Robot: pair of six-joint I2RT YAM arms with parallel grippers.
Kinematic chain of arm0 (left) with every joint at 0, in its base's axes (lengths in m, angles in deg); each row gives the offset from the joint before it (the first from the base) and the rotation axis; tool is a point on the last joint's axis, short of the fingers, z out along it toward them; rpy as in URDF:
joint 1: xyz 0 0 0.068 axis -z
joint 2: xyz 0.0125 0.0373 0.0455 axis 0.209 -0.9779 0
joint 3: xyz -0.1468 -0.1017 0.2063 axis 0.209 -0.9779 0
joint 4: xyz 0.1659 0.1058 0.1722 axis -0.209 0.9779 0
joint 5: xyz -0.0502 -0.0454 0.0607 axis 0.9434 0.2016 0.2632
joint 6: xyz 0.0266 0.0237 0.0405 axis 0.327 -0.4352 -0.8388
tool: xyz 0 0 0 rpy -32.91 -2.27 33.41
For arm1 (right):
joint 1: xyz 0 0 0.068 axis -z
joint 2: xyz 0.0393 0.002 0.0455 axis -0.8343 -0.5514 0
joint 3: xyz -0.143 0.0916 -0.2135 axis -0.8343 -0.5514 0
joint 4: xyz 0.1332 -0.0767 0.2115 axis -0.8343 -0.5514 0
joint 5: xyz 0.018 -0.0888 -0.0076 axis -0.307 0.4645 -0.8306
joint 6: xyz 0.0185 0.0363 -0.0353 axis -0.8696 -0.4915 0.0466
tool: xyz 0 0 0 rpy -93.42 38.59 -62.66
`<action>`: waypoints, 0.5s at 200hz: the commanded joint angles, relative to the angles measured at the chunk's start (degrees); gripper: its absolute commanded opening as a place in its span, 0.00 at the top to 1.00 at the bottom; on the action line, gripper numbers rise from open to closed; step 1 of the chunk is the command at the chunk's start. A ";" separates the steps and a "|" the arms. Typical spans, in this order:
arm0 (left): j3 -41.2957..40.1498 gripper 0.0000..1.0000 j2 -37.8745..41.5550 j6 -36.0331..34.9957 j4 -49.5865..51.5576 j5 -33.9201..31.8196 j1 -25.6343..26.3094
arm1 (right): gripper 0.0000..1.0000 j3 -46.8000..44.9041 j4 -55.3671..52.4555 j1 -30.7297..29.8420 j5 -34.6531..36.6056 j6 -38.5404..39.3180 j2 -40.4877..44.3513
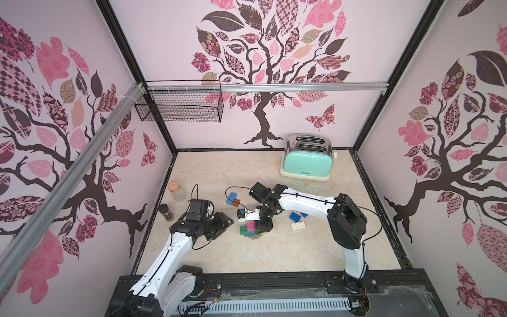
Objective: Assemble a heart with lego
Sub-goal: Adjust the lego brick at the center of the board.
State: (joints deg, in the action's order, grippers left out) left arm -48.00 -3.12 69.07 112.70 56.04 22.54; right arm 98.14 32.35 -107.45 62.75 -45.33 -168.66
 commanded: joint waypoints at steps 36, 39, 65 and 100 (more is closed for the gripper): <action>2.86 0.42 -2.32 -2.24 -0.27 -0.77 -0.90 | 0.45 5.23 -2.66 2.08 -5.41 2.90 -3.01; 2.89 0.42 -2.49 -2.34 -0.24 -0.77 -0.90 | 0.44 5.38 -2.66 2.17 -5.67 2.94 -3.09; 3.35 0.42 -3.46 -2.85 -0.22 -0.68 -1.23 | 0.42 6.75 -2.76 3.01 -7.76 3.25 -3.92; 2.95 0.42 -3.66 -2.94 -0.67 -0.68 -1.48 | 0.35 7.86 -3.26 3.95 -9.82 3.87 -5.76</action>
State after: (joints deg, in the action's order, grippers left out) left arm -46.06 -6.75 67.26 112.57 55.58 21.52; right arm 103.67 31.12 -104.15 56.34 -42.56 -171.96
